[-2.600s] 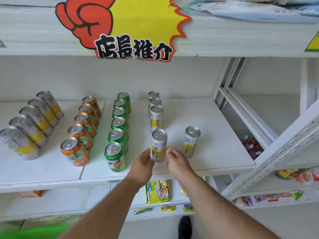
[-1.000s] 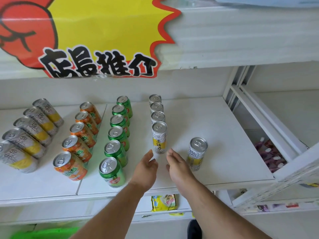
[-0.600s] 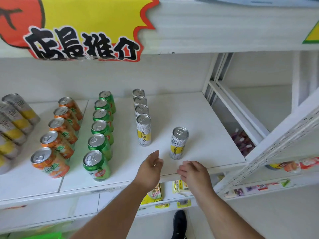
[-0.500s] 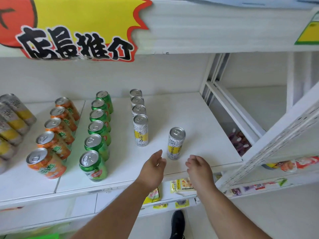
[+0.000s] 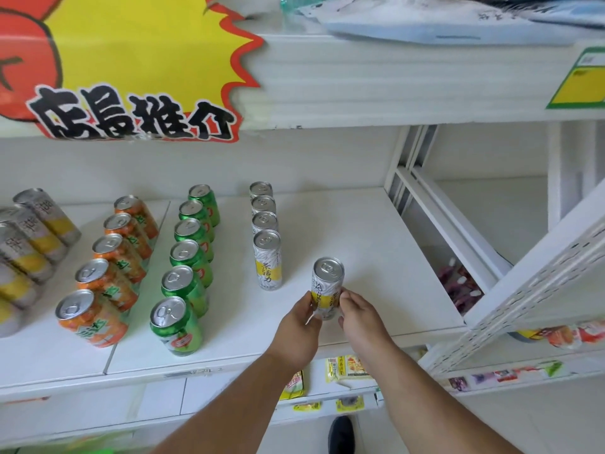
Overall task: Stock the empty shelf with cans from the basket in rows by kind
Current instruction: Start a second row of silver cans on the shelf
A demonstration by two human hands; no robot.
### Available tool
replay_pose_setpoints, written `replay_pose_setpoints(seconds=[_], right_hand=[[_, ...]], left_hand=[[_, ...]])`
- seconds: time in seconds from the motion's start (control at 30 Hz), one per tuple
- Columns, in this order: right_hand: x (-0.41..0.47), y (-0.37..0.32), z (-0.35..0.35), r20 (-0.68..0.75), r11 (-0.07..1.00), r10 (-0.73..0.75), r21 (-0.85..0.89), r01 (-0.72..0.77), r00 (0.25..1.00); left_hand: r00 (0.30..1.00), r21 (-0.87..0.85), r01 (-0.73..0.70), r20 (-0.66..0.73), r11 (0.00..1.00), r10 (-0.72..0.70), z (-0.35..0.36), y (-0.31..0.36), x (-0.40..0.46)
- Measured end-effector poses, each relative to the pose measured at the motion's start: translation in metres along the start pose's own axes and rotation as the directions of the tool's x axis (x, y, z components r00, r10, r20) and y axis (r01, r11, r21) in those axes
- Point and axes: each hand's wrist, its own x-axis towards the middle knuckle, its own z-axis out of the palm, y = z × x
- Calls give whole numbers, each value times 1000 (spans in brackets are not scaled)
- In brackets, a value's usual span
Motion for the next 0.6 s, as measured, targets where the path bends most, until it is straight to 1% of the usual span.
replay_pose_setpoints(seconds=[0.2, 0.37, 0.5, 0.6], right_hand=[[-14, 3, 37, 89, 999, -26, -23, 28, 996], [-27, 4, 70, 182, 996, -54, -62, 66, 982], [-32, 4, 78, 196, 995, -36, -87, 54, 980], [-32, 6, 76, 183, 994, -38, -97, 57, 982]], left_hand=[[997, -13, 1, -78, 1000, -2, -34, -13, -23], [996, 18, -7, -83, 1000, 8, -66, -26, -38], [996, 17, 17, -85, 1000, -15, -81, -35, -42], [993, 13, 78, -95, 997, -76, -84, -41, -43]])
